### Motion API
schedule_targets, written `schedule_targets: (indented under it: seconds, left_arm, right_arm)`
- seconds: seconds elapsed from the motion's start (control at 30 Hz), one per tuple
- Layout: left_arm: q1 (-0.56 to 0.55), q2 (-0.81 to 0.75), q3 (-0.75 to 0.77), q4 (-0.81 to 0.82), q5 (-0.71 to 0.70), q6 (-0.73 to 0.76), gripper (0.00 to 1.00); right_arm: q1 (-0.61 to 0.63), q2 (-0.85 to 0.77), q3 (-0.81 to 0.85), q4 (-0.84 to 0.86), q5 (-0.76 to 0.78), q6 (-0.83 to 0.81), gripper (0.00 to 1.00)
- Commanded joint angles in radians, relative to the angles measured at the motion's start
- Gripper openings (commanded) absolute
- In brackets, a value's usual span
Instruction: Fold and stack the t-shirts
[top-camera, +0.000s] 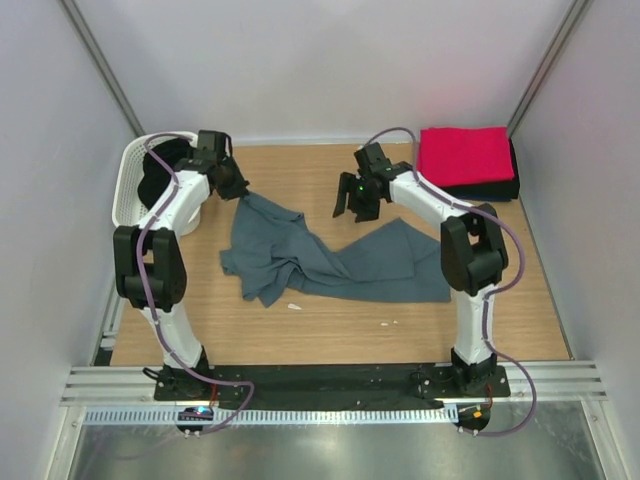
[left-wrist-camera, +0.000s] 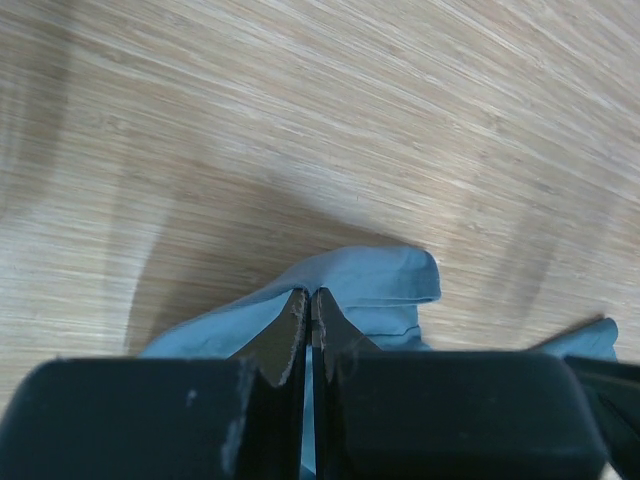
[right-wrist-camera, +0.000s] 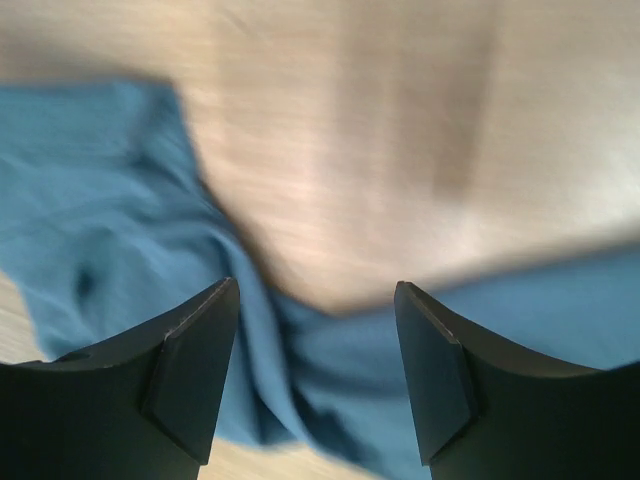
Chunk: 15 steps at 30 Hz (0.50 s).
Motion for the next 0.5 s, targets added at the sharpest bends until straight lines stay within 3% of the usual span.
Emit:
schedule_targets:
  seconds: [0.0, 0.3, 0.47]
  left_arm:
    - [0.006, 0.002, 0.044, 0.036, 0.028, 0.033, 0.0]
    - [0.006, 0.01, 0.012, 0.057, 0.032, 0.065, 0.0]
    - [0.006, -0.007, 0.006, 0.057, 0.048, 0.077, 0.0]
  right_arm:
    - [-0.015, -0.217, -0.134, -0.132, 0.116, 0.014, 0.7]
    - [-0.068, -0.533, -0.507, -0.17, 0.331, 0.128, 0.69]
    - [-0.119, -0.56, -0.619, -0.149, 0.345, 0.187, 0.66]
